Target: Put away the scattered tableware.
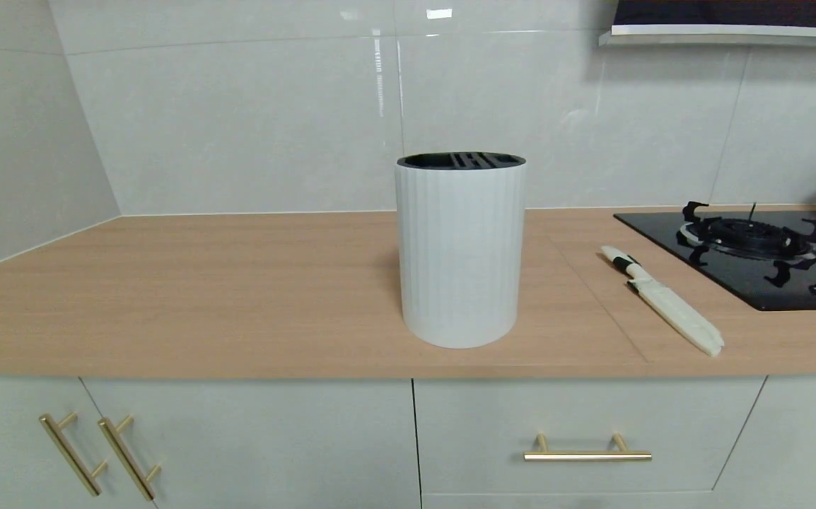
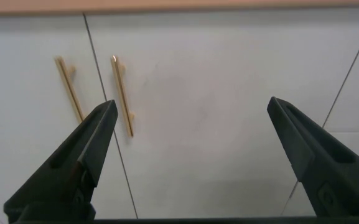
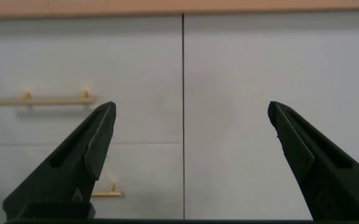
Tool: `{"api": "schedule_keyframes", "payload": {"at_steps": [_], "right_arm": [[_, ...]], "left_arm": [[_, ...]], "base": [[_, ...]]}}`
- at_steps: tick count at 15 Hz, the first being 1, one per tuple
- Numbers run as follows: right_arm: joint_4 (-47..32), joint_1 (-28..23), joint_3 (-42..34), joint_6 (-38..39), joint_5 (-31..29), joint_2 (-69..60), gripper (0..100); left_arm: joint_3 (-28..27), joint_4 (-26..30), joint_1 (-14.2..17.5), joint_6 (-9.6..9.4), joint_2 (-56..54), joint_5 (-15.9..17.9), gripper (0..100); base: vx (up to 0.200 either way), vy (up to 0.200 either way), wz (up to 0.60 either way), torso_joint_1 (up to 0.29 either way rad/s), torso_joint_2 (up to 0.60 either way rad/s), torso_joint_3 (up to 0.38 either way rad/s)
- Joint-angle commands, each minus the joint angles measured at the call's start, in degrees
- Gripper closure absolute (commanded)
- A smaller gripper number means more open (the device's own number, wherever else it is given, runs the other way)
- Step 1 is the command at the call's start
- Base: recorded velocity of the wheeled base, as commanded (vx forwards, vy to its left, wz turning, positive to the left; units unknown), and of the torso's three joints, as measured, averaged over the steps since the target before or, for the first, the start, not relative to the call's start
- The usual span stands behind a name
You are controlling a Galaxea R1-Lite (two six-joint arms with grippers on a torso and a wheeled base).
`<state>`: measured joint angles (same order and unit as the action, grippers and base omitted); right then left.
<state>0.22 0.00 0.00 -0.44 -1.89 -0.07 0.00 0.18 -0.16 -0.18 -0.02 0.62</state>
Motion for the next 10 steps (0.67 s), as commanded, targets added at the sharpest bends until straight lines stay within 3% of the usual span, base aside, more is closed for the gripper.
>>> {"api": "schedule_keyframes", "payload": {"at_steps": [1, 10], "right_arm": [[0.04, 0.09, 0.0, -0.09, -0.04, 0.07, 0], [0.04, 0.09, 0.0, 0.0, -0.04, 0.07, 0]], "left_arm": [[0.0, -0.01, -0.02, 0.01, 0.02, -0.01, 0], [0.0, -0.01, -0.02, 0.01, 0.02, -0.01, 0]], "base": [[0.0, 0.0, 0.0, 0.193, -0.47, -0.281], [0.0, 0.0, 0.0, 0.201, -0.48, -0.282]]}}
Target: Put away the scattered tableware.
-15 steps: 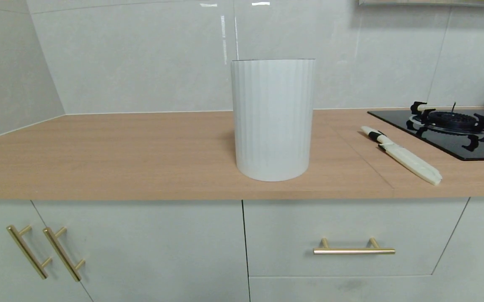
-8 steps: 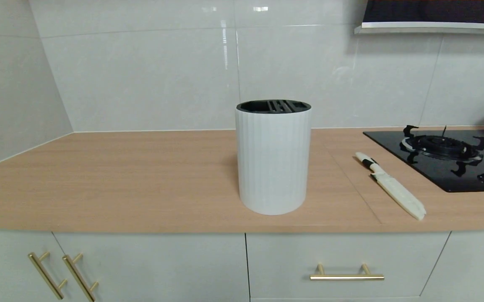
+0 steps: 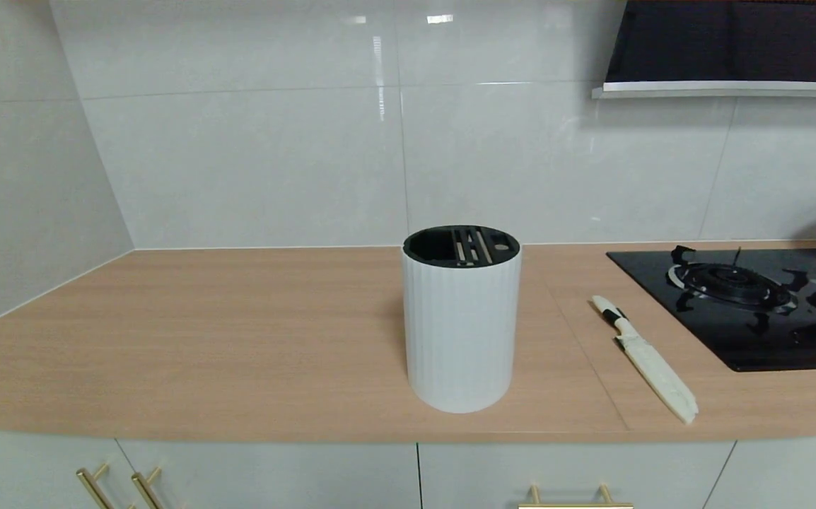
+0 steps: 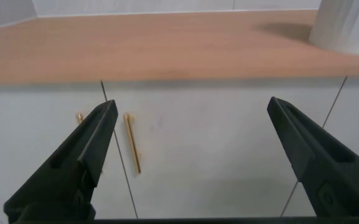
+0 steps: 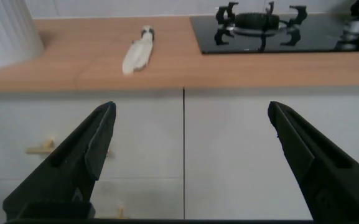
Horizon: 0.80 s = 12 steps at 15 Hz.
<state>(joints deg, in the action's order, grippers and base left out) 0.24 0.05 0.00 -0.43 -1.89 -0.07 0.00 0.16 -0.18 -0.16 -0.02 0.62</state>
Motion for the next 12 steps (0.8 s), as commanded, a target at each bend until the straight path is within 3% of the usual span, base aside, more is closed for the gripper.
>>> {"api": "schedule_keyframes", "payload": {"at_steps": [1, 12], "right_arm": [[0.02, 0.04, 0.0, -0.01, -0.04, 0.07, 0], [0.02, -0.05, 0.0, -0.1, 0.04, 0.07, 0]], "left_arm": [[0.0, 0.02, 0.01, -0.02, 0.02, -0.01, 0], [0.0, 0.02, 0.01, -0.02, 0.02, -0.01, 0]], "base": [[0.0, 0.0, 0.0, 0.232, -0.5, -0.276], [0.0, 0.0, 0.0, 0.251, -0.54, -0.293]]}}
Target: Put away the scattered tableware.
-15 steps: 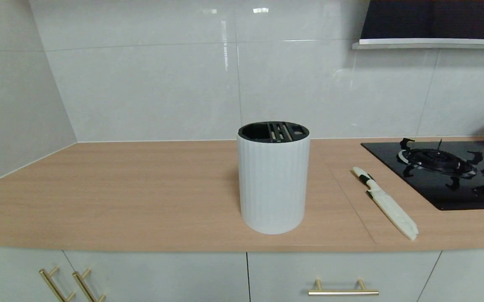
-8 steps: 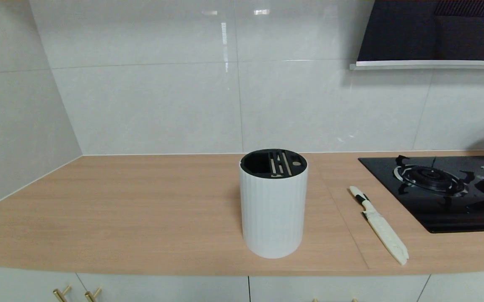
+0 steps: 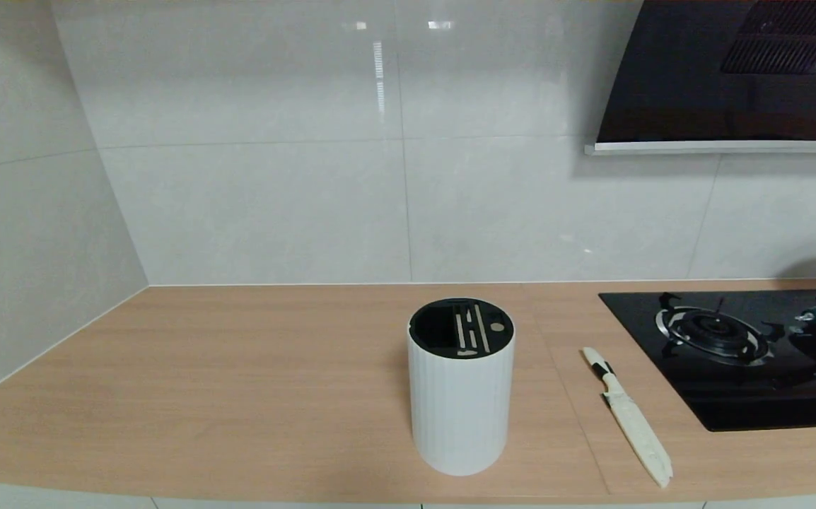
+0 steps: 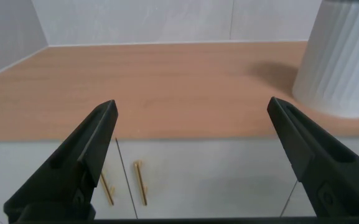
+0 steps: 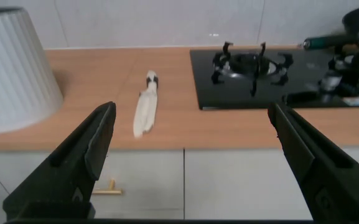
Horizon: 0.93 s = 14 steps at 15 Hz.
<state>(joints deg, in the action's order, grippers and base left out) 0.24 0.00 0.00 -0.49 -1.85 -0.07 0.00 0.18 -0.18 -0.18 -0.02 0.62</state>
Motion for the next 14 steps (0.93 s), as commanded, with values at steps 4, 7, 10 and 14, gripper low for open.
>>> {"api": "schedule_keyframes", "payload": {"at_steps": [4, 7, 10, 14], "right_arm": [[0.02, 0.0, 0.0, -0.04, 0.01, 0.07, 0], [0.02, 0.09, 0.0, 0.05, 0.01, 0.07, 0], [0.02, 0.0, 0.0, -0.04, 0.01, 0.07, 0], [0.02, 0.09, 0.0, -0.39, 0.45, 0.07, 0]], "left_arm": [[0.0, -0.01, 0.09, 0.01, 0.02, -0.01, 0], [0.0, -0.01, 0.01, 0.01, 0.02, -0.01, 0], [0.0, -0.01, 0.01, 0.01, 0.02, -0.01, 0], [0.0, -0.01, 0.01, 0.01, 0.02, -0.01, 0]], "base": [[0.0, 0.0, 0.0, 0.271, -0.57, -0.298], [0.0, 0.0, 0.0, 0.173, -0.36, -0.186], [0.0, 0.0, 0.0, 0.012, -0.02, -0.012], [0.0, 0.0, 0.0, 0.0, 0.0, 0.0]]}}
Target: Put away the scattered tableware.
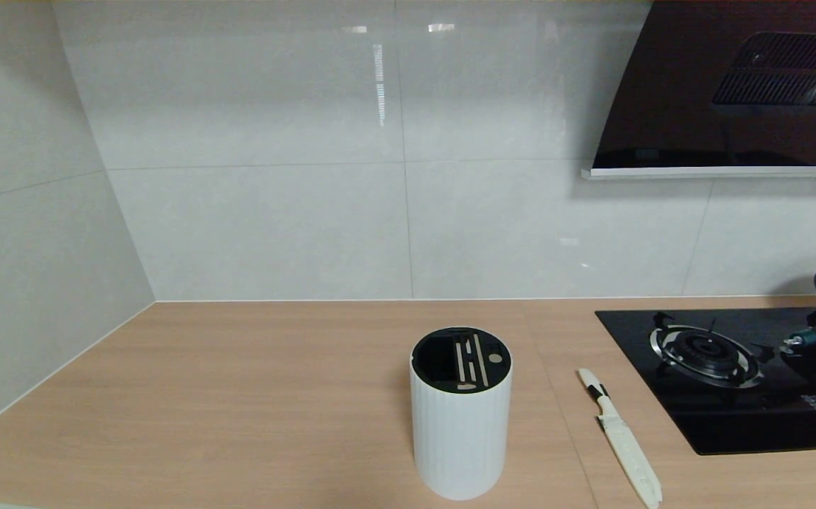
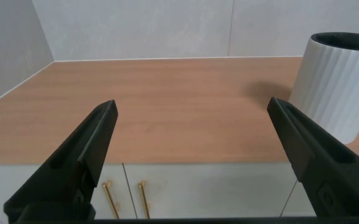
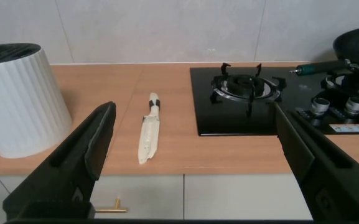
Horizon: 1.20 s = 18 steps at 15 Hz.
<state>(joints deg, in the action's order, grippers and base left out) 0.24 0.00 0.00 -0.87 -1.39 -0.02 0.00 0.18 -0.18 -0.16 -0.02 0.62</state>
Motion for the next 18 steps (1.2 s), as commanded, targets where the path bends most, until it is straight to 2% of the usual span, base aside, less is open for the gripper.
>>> {"api": "schedule_keyframes", "payload": {"at_steps": [1, 3, 5, 7, 11, 14, 16, 18], "right_arm": [[0.02, 0.09, 0.0, -0.01, -0.02, 0.02, 0], [0.46, 0.09, 0.18, -0.63, -0.19, 0.02, 0], [-0.51, 0.18, 7.47, 0.51, 1.3, 1.25, 0], [-2.0, 0.53, 10.55, 0.43, 5.52, 4.77, 0], [-1.12, 0.62, 17.67, 1.66, 5.78, 26.48, 0], [7.23, 4.31, 18.37, 1.83, 8.68, 42.48, 0], [14.79, 5.8, 18.46, 1.83, 8.68, 55.48, 0], [18.74, 7.12, 18.81, 1.74, 8.42, 65.85, 0]], "left_arm": [[0.0, -0.01, 0.01, -0.02, 0.02, -0.01, 0], [0.0, -0.01, 0.01, -0.11, 0.02, -0.01, 0], [0.0, -0.01, 0.01, -0.11, 0.02, -0.01, 0], [0.0, -0.01, 0.01, -0.11, 0.02, -0.01, 0], [0.0, -0.01, 0.01, -0.02, 0.02, -0.01, 0], [0.0, -0.01, 0.01, -0.02, 0.02, -0.01, 0], [0.0, -0.01, 0.01, -0.02, 0.02, -0.01, 0], [0.0, -0.01, 0.01, -0.02, 0.02, -0.01, 0]], "base": [[0.0, 0.0, 0.0, 0.0, 0.0, 0.0], [0.0, 0.0, 0.0, 0.0, 0.0, 0.0], [0.0, 0.0, 0.0, 0.0, 0.0, 0.0], [0.0, 0.0, 0.0, 0.0, 0.0, 0.0], [0.0, 0.0, 0.0, 0.0, 0.0, 0.0], [0.0, 0.0, 0.0, 0.0, 0.0, 0.0], [0.0, 0.0, 0.0, 0.0, 0.0, 0.0], [0.0, 0.0, 0.0, 0.0, 0.0, 0.0]]}}
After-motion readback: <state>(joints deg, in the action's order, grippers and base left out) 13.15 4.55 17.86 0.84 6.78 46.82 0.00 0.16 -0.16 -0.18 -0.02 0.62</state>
